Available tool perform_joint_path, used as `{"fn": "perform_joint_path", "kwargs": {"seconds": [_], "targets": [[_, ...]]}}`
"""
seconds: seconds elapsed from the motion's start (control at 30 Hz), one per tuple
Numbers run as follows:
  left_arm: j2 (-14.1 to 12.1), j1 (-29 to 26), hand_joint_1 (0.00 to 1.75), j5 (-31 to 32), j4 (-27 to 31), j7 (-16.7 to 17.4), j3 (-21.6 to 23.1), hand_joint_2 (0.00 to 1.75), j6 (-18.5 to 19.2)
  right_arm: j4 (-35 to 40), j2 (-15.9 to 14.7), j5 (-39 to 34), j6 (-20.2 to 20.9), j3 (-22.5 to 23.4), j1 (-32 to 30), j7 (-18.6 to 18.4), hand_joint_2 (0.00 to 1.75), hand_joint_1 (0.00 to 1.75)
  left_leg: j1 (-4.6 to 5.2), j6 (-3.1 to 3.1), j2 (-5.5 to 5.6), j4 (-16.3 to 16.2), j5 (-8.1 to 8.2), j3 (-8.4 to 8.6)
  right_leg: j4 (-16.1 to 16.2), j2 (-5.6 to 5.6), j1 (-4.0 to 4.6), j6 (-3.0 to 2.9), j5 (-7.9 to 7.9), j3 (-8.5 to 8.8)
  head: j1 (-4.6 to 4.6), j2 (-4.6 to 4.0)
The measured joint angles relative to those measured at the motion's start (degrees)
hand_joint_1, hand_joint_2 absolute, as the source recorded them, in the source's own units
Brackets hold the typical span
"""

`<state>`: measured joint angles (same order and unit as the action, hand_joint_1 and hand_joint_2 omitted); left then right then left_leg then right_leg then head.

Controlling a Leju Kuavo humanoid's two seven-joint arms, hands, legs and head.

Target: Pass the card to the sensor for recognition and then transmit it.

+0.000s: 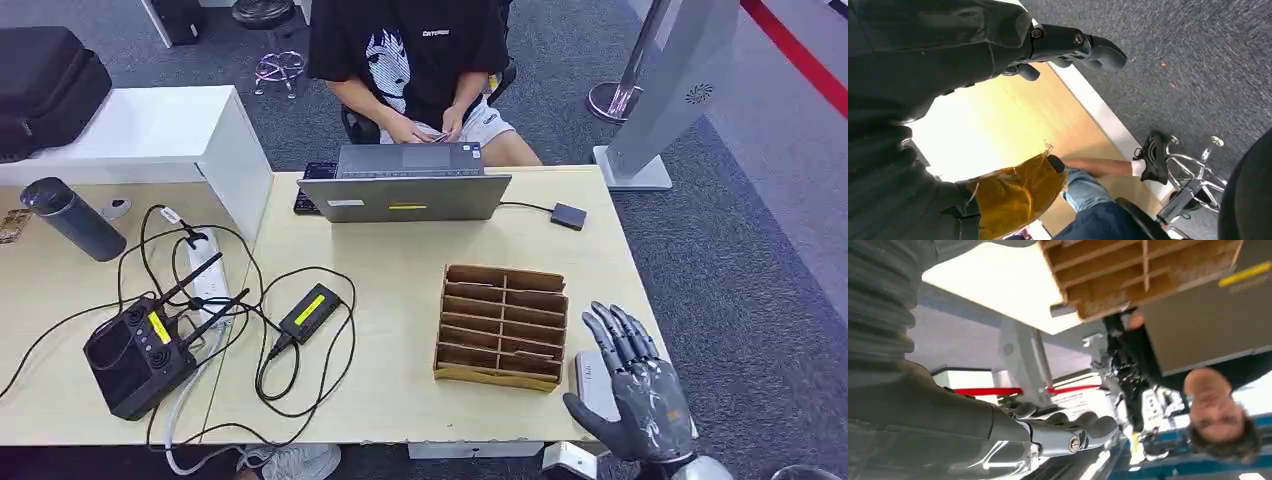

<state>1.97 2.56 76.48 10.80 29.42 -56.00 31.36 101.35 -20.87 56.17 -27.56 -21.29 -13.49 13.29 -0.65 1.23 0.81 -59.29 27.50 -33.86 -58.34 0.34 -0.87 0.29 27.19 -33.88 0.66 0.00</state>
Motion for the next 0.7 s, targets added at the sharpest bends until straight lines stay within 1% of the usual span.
{"fn": "perform_joint_path", "kwargs": {"seconds": [0.13,0.3,0.53,0.7], "targets": [[0.0,0.0,0.00,0.5,0.0,0.0,0.0,1.75,0.2,-2.8,0.0,2.5,1.0,-3.2,2.0,-1.1,1.75,0.00,-0.01,0.02,-0.01,0.0,-0.01,0.02,0.0,0.03,0.00,-0.01,-0.01,0.01,0.00,0.00],[0.0,0.2,0.00,0.8,0.0,-0.1,0.0,1.75,0.3,-7.3,0.8,4.5,0.5,-7.7,4.6,-2.2,1.75,0.00,0.00,0.02,-0.01,0.0,-0.01,0.02,0.0,0.01,0.00,-0.01,0.00,0.01,0.02,0.00],[0.0,0.3,0.00,1.0,0.0,-0.1,0.0,1.75,0.3,-10.1,1.3,4.9,-0.1,-10.4,6.1,-2.4,1.75,0.00,0.00,0.02,0.00,0.0,-0.01,-0.01,0.0,0.01,0.00,0.00,0.00,0.01,0.00,0.00],[0.0,0.3,0.00,1.3,0.0,-0.1,0.0,1.75,0.3,-12.3,2.2,11.7,-3.2,-11.1,7.7,-7.1,1.75,0.00,0.00,0.02,-0.01,0.0,-0.01,0.00,0.0,0.01,0.00,0.00,0.00,0.01,0.00,0.00]]}}
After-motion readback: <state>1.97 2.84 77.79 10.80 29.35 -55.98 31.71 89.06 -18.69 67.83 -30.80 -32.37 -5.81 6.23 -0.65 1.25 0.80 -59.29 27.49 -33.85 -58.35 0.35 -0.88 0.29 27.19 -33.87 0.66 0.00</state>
